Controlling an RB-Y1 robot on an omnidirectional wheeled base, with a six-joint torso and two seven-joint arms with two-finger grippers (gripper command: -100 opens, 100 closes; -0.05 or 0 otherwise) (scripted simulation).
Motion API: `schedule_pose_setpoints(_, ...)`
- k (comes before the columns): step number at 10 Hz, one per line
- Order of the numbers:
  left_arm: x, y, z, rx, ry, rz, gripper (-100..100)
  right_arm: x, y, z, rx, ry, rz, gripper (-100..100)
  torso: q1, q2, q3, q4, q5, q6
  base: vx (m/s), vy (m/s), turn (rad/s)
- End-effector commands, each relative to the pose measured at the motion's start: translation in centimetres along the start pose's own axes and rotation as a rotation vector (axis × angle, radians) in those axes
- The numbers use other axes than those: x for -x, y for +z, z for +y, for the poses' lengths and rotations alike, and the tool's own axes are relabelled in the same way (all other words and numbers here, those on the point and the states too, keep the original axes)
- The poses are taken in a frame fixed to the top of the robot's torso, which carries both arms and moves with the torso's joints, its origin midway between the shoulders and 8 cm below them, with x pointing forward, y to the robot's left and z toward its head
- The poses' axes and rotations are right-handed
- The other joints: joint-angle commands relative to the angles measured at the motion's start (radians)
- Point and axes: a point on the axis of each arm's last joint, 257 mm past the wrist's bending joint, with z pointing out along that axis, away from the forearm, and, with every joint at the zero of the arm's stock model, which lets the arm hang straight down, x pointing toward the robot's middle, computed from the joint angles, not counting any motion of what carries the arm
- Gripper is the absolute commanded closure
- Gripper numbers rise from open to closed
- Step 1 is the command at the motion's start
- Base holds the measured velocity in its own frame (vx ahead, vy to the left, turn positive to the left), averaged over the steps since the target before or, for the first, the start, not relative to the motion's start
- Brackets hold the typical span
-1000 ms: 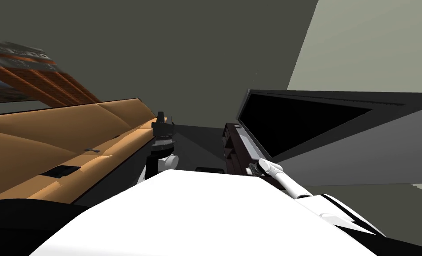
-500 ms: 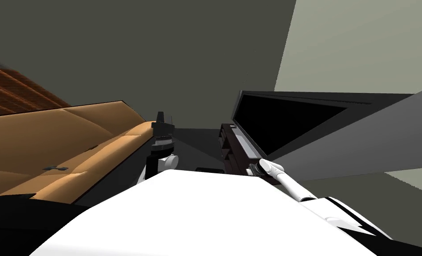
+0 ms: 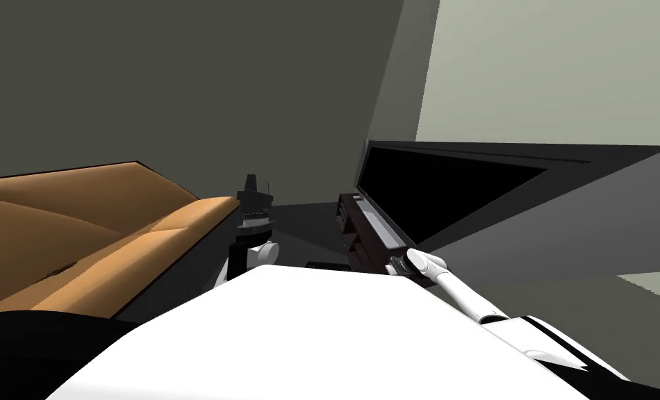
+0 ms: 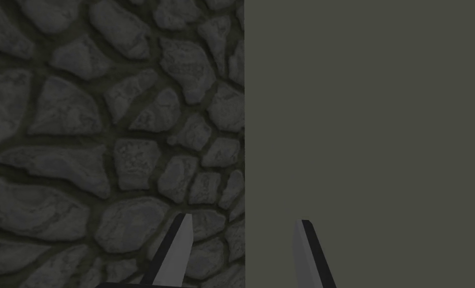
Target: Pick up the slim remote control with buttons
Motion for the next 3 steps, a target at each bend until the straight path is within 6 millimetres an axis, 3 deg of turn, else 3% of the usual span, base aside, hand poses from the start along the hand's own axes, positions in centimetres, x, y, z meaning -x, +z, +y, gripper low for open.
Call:
schedule_pose_setpoints(1,0.00,0.00,0.00,0.000,0.000,0.000,0,0.26,-0.23,0.27,0.008,-0.047,-0.003,100,0.000,0.000,0.000,0.000,0.000,0.000,0.144,0.042,-0.275)
schedule_pose_setpoints(2,0.00,0.00,0.00,0.000,0.000,0.000,0,0.12,-0.16,0.14,0.004,-0.028,-0.001,100,0.001,0.000,0.000,0.000,0.000,0.000,0.063,0.027,-0.060)
schedule_pose_setpoints(3,-0.01,0.01,0.00,0.000,0.000,0.000,0,0.13,-0.17,0.20,0.006,-0.033,-0.002,0,0.000,0.004,0.002,0.001,0.000,-0.001,0.011,0.006,0.011)
